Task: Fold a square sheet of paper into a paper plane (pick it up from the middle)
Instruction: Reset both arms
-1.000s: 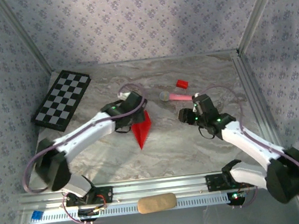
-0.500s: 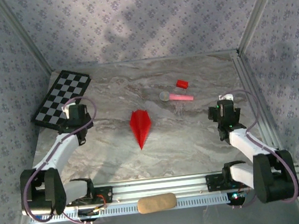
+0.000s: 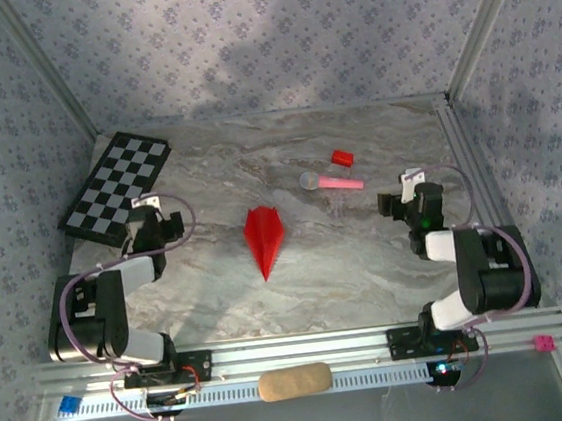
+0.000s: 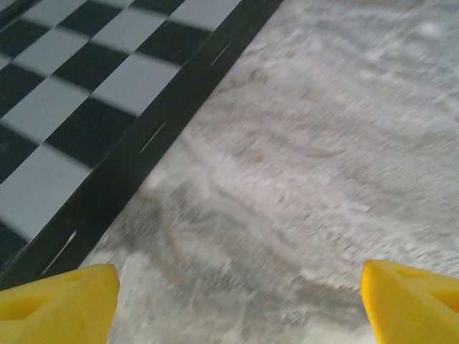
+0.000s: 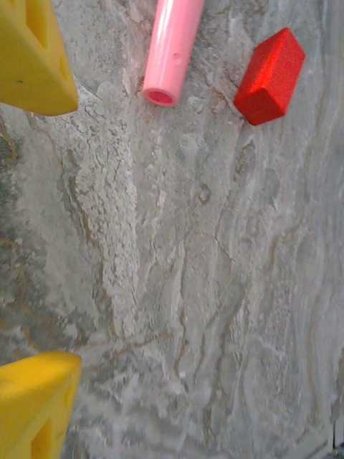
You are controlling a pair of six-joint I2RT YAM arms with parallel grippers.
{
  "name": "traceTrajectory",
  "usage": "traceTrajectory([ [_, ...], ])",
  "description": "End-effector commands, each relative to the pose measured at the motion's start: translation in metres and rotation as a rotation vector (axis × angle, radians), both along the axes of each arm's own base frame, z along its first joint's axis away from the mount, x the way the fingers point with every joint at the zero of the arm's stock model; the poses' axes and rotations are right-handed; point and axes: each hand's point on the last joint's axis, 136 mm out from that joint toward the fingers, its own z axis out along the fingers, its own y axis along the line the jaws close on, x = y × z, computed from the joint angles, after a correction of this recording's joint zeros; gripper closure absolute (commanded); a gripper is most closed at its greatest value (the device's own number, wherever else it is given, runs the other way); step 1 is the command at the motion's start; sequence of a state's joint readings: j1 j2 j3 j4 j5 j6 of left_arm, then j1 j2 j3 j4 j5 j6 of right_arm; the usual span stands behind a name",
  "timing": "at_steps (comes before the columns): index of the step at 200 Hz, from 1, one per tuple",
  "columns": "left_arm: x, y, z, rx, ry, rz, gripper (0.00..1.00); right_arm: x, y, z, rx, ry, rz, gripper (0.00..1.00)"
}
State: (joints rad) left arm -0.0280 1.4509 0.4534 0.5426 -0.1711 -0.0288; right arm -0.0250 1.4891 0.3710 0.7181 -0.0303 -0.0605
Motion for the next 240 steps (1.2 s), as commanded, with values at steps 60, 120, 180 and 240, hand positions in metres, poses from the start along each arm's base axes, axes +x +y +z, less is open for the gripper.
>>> traceTrajectory([
  [60,0.016,-0.001,0.011,-0.051,-0.140,-0.045,0.00,0.013,-0.016,0.013,-0.009,-0.061,-0.092,0.00],
  [120,0.016,-0.001,0.011,-0.047,-0.146,-0.045,0.00,0.013,-0.016,0.014,-0.009,-0.063,-0.091,0.00],
  [180,0.017,-0.001,0.012,-0.047,-0.147,-0.044,0.00,0.013,-0.016,0.014,-0.009,-0.063,-0.090,0.00],
  [240,0.016,-0.001,0.011,-0.047,-0.146,-0.044,0.00,0.013,-0.016,0.014,-0.009,-0.064,-0.090,0.00],
])
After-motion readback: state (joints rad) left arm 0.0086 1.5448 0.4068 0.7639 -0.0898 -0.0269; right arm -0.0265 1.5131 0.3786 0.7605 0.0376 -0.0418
